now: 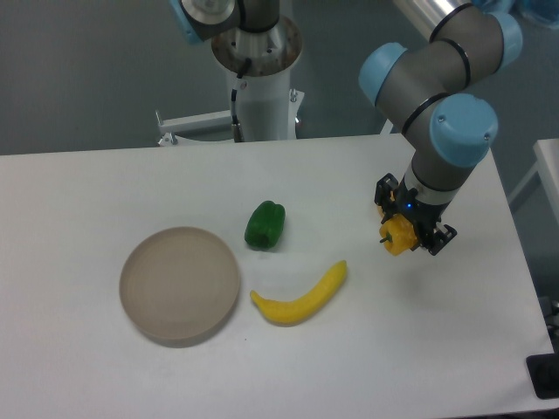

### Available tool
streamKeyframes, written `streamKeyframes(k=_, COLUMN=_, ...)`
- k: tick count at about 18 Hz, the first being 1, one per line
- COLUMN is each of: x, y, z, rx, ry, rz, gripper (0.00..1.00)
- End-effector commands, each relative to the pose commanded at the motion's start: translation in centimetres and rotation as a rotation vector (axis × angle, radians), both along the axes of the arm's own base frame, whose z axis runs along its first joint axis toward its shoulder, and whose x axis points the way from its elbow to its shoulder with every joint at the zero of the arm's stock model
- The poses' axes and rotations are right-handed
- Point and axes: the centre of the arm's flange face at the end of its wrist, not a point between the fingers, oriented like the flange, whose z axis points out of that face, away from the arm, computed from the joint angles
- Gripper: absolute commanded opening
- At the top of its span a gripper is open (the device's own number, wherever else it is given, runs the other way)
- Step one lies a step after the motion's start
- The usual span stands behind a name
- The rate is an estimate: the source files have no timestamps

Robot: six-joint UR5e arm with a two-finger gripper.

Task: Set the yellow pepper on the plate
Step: 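Carry the held yellow pepper with the gripper toward the plate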

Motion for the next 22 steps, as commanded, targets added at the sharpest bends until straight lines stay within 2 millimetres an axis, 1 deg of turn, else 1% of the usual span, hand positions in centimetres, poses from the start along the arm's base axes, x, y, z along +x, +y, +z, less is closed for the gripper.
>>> streamKeyframes(k=5, x=0.1, y=0.2, z=0.2, rx=0.002, ry=0.002, rz=0.0, gripper=0.32)
streamKeyframes(k=6, x=0.4, y=0.4, z=0.3, rx=0.005, ry=0.001, rz=0.003, gripper=0.32)
streamKeyframes(k=7, x=1.2, y=0.7, z=0.7, rx=0.018, ry=-0.007, rz=0.006, gripper=0.31)
streamKeyframes(k=9, x=4.6, y=1.6, z=1.8, rx=0.025, ry=-0.01, rz=0.002, gripper=0.31)
streamKeyframes(k=10, x=6.4, y=1.6, z=2.5, rx=0.03, ry=-0.007, rz=0.011, gripper=0.31)
streamKeyframes(k=11, x=8.2, y=1.8, z=2.8, rx=0.035, ry=-0.017, rz=0.02, gripper=0.31)
streamKeyframes(k=12, x=10.9, y=2.6, z=2.7, rx=0.045, ry=-0.048, rz=0.035, gripper=0.31)
streamKeyframes(k=13, x=12.7, y=3.1, z=2.4, rx=0.044, ry=-0.064, rz=0.04, gripper=0.31)
streamKeyframes(k=15, x=17.0, y=4.1, z=2.1, rx=0.032, ry=-0.075, rz=0.031, gripper=0.31)
streamKeyframes(k=17, x=21.0, y=4.7, z=1.5, rx=0.014, ry=-0.088, rz=0.027, gripper=0.31)
streamKeyframes(k=19, x=25.2, y=5.7, z=1.0, rx=-0.003, ry=-0.098, rz=0.055, gripper=0.3)
streamKeyframes(k=21, x=30.1, y=7.2, z=0.1, rx=-0.016, ry=-0.138, rz=0.098, gripper=0.3)
streamKeyframes(k=22, x=31.5, y=7.5, z=-0.6, rx=-0.026, ry=-0.161, rz=0.115, gripper=0.3)
